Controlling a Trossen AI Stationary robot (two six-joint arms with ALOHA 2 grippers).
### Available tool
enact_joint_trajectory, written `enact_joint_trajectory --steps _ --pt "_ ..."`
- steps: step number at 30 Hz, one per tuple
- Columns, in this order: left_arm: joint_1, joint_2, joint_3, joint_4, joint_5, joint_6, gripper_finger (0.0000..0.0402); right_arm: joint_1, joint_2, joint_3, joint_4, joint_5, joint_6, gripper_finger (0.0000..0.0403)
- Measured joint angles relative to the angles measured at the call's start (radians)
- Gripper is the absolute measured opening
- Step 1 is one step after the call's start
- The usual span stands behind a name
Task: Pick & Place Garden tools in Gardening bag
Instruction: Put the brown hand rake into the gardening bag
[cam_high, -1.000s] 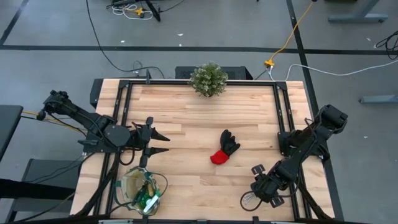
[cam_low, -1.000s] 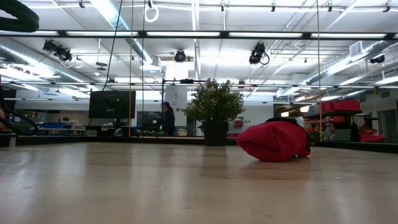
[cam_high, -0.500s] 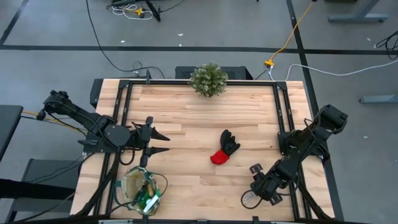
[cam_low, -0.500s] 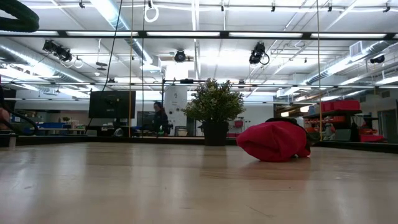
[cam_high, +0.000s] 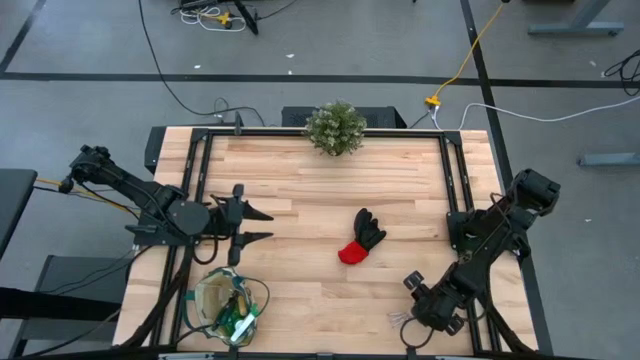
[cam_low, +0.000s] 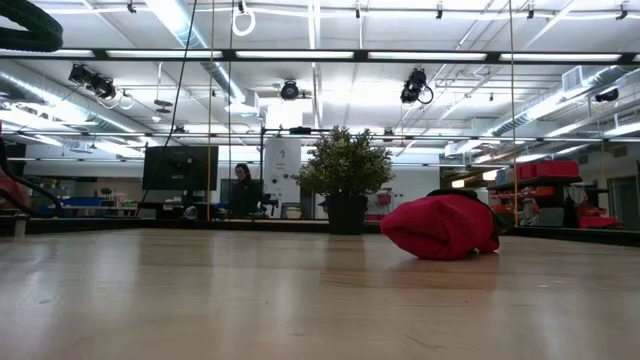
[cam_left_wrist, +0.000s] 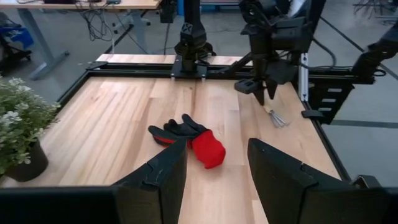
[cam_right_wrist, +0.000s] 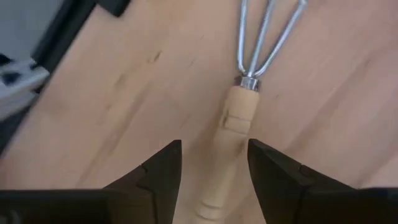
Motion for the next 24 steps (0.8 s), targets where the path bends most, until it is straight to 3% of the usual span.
enact_joint_trajectory --steps 5,15,19,24 --pt "0.0 0.0 0.0 0.0 -0.024 -0.003 0.0177 0.02 0.0 0.0 -0.001 0.085 -0.03 0.0175" --pt "0.0 0.0 0.0 0.0 -0.028 -0.011 0.0177 0.028 0.0 0.0 0.009 0.071 0.059 0.0146" --pt "0.0 0.0 0.0 0.0 -0.034 -0.011 0.0177 0.028 0.0 0.0 0.005 0.037 0.177 0.0145" --pt "0.0 0.0 0.0 0.0 -0.053 -0.01 0.0177 0.028 0.0 0.0 0.005 0.042 0.2 0.0151"
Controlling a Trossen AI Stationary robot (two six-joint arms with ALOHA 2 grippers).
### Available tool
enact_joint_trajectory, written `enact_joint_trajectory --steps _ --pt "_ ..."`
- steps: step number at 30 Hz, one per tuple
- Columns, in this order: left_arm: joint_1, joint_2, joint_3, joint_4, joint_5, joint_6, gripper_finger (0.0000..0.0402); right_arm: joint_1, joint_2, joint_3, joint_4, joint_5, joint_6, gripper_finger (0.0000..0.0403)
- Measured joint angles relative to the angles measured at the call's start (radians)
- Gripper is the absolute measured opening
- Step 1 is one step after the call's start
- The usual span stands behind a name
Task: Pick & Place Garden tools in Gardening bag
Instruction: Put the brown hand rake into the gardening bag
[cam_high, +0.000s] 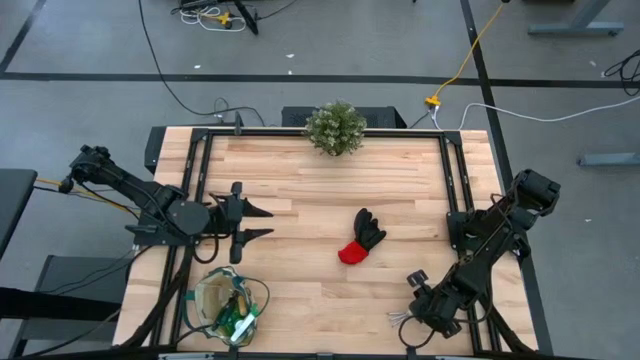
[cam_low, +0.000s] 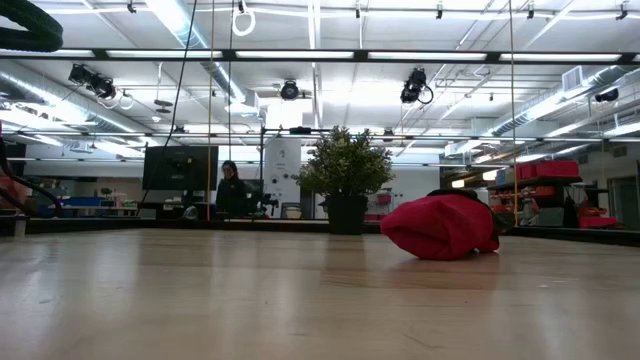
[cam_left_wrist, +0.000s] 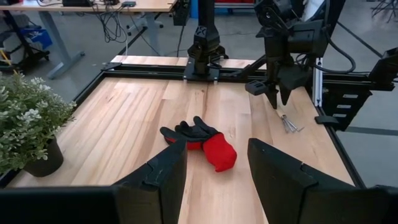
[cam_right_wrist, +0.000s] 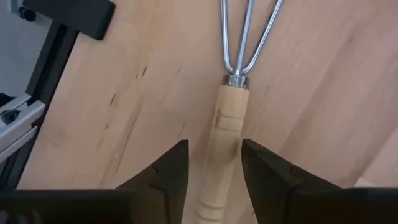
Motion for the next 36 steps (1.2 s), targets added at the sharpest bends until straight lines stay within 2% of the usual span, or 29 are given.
enact_joint_trajectory --steps 16,19,28,36 --pt "0.0 0.0 0.0 0.0 0.0 0.001 0.0177 -0.002 0.062 0.003 0.018 0.024 0.008 0.0151" --pt "0.0 0.0 0.0 0.0 0.0 0.0 0.0177 -0.002 0.063 0.003 0.018 0.027 0.007 0.0137" --pt "0.0 0.0 0.0 0.001 0.0 0.0 0.0177 -0.002 0.061 0.003 0.017 0.02 0.007 0.0058" --pt "0.0 0.0 0.0 0.01 0.0 0.001 0.0177 -0.009 0.06 0.003 0.018 0.004 0.017 0.0061"
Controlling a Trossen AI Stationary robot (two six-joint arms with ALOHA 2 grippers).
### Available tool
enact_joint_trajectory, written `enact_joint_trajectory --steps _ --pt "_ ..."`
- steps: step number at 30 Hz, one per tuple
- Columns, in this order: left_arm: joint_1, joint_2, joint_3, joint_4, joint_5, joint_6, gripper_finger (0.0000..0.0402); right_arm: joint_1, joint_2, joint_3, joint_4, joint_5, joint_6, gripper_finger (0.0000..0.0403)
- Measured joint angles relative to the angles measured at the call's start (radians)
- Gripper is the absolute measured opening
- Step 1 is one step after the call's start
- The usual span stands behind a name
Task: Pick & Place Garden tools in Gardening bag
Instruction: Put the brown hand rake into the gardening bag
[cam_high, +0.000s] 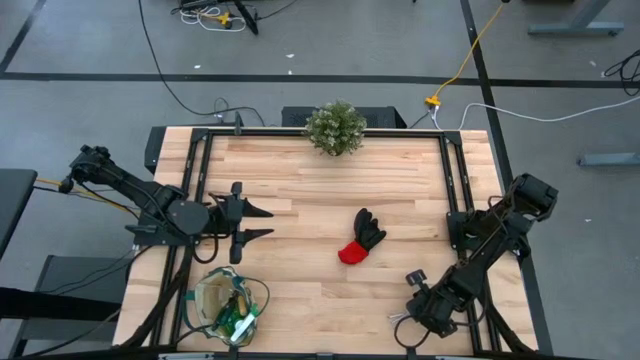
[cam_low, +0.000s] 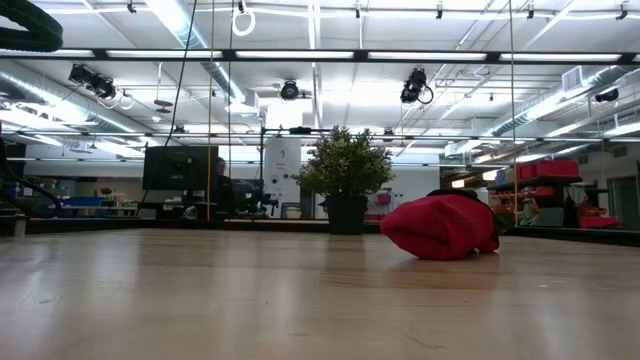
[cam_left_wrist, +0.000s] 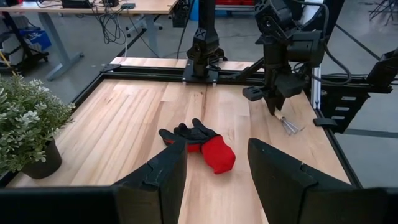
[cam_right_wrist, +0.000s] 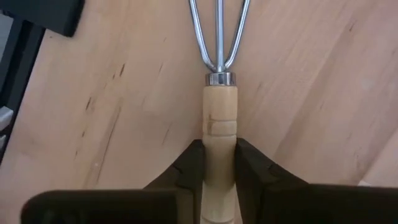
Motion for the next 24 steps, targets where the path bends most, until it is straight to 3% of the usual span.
enact_joint_trajectory --steps 8,24 --pt "0.0 0.0 0.0 0.004 0.0 0.002 0.0177 -0.055 -0.045 0.034 -0.033 0.025 0.114 0.0055" --pt "0.0 0.0 0.0 0.034 -0.007 0.002 0.0177 -0.252 -0.185 0.121 -0.02 0.216 0.176 0.0055"
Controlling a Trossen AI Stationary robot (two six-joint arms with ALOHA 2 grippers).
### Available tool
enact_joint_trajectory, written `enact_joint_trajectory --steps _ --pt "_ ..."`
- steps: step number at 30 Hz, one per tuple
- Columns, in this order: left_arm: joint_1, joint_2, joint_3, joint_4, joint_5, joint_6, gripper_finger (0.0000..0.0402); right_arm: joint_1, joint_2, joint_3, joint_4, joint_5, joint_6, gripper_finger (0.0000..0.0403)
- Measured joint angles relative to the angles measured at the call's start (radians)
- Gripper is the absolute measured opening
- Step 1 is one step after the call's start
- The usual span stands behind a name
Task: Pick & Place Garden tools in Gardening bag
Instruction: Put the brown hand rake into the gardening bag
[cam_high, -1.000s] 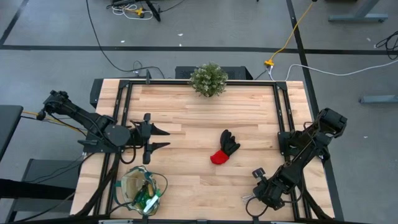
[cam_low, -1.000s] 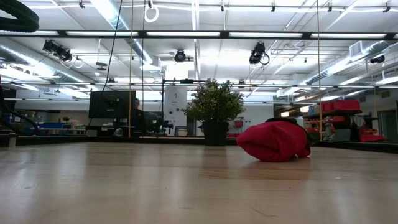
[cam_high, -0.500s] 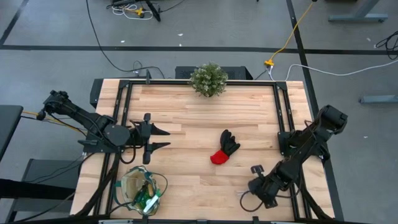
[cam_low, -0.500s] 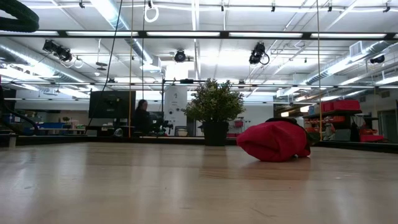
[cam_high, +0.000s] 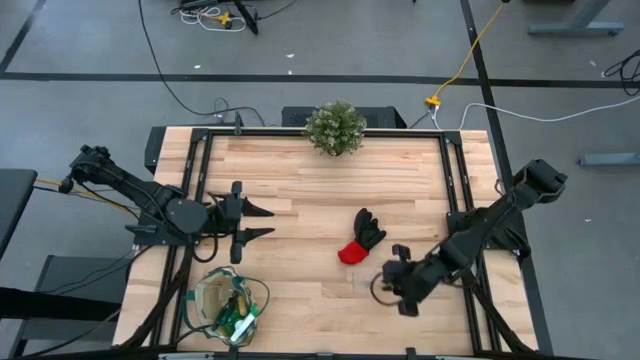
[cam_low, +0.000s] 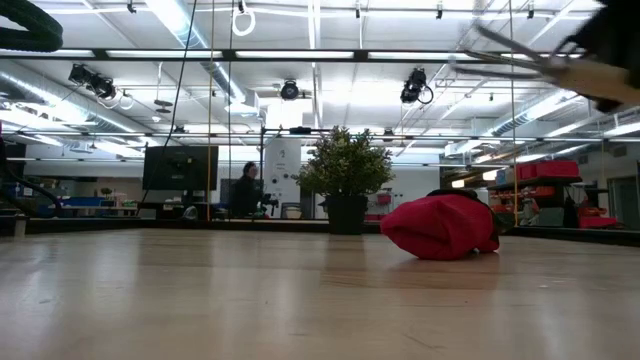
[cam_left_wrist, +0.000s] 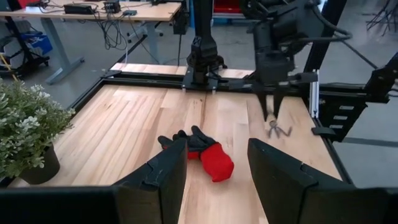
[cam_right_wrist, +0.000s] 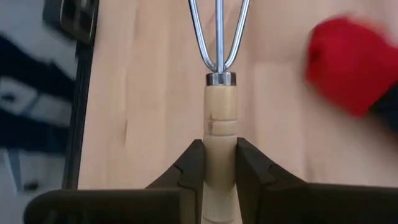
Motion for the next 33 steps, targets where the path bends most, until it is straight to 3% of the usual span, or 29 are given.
enact_joint_trajectory --steps 6,18,28,33 --pt "0.0 0.0 0.0 0.038 0.0 0.02 0.0177 -0.095 -0.066 0.007 0.025 0.05 0.0 0.0055" --pt "0.0 0.0 0.0 0.087 -0.024 0.135 0.0177 -0.282 -0.159 0.008 0.182 0.039 0.102 0.0055" --pt "0.027 0.0 0.0 0.117 -0.052 0.191 0.0177 -0.411 -0.172 0.009 0.277 -0.1 0.245 0.0055" --pt "0.058 0.006 0.023 0.136 -0.045 0.287 0.0177 -0.47 -0.172 0.009 0.337 -0.171 0.317 0.0055"
